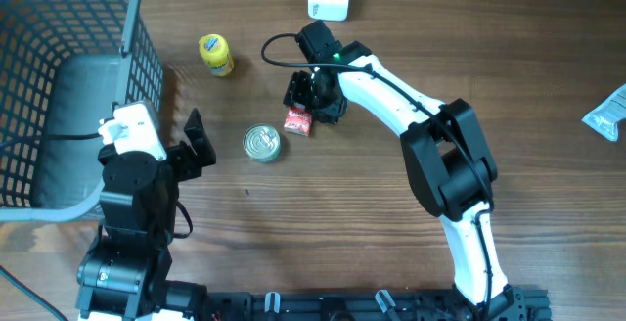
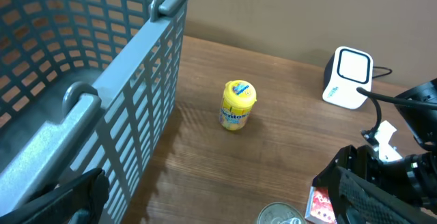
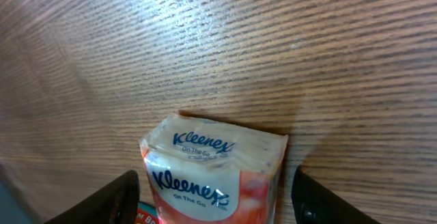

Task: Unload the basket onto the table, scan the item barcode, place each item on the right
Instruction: 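Close the right gripper on the Kleenex pack, then lift the Kleenex pack and turn it with the right gripper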

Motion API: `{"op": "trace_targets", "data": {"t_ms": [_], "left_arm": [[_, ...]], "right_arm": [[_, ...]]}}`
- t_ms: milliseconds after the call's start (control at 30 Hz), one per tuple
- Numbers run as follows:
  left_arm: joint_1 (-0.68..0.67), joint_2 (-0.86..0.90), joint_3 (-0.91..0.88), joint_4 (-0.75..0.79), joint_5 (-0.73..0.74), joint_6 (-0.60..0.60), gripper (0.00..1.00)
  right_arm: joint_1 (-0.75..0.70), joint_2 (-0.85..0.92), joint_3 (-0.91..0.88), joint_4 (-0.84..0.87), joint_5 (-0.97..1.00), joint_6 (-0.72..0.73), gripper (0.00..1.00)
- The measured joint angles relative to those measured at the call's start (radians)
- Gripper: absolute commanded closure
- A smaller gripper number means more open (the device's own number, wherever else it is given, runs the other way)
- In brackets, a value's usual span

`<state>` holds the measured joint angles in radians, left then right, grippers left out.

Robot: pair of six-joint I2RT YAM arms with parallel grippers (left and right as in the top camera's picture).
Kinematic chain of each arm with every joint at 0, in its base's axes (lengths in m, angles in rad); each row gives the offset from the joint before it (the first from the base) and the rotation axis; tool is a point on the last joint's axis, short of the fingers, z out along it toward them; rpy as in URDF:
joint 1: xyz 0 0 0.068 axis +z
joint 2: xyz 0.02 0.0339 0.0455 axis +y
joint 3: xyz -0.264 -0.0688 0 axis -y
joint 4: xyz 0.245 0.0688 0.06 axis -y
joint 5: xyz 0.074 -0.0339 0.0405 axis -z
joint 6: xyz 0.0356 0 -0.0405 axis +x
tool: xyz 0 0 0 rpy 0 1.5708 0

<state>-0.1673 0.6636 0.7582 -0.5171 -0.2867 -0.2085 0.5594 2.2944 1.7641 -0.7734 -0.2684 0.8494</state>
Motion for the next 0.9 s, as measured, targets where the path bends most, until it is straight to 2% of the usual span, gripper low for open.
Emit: {"op": "trace_targets", "data": {"t_ms": [400, 633, 700, 800, 900], "left_arm": [[0.0, 0.0, 0.0, 0.0, 0.0, 0.0, 0.0], [0.0, 0.0, 0.0, 0.0, 0.0, 0.0, 0.0], [0.0, 0.0, 0.0, 0.0, 0.0, 0.0, 0.0], [0.0, 0.0, 0.0, 0.0, 0.0, 0.0, 0.0], [0.0, 0.0, 0.0, 0.0, 0.0, 0.0, 0.0]], "right_arm": [[-0.002, -0.001, 0.01, -0.119, -0.064, -0.038, 0.16], [0.039, -0.002, 0.01, -0.04, -0.064, 0.023, 0.07], [0.066, -0.002, 0.008, -0.003, -0.056, 0.028, 0.13], [0.085, -0.001, 0.007, 0.004, -0.042, 0.032, 0.14], [0.087, -0.001, 0.007, -0.016, -0.019, 0.039, 0.27]]}}
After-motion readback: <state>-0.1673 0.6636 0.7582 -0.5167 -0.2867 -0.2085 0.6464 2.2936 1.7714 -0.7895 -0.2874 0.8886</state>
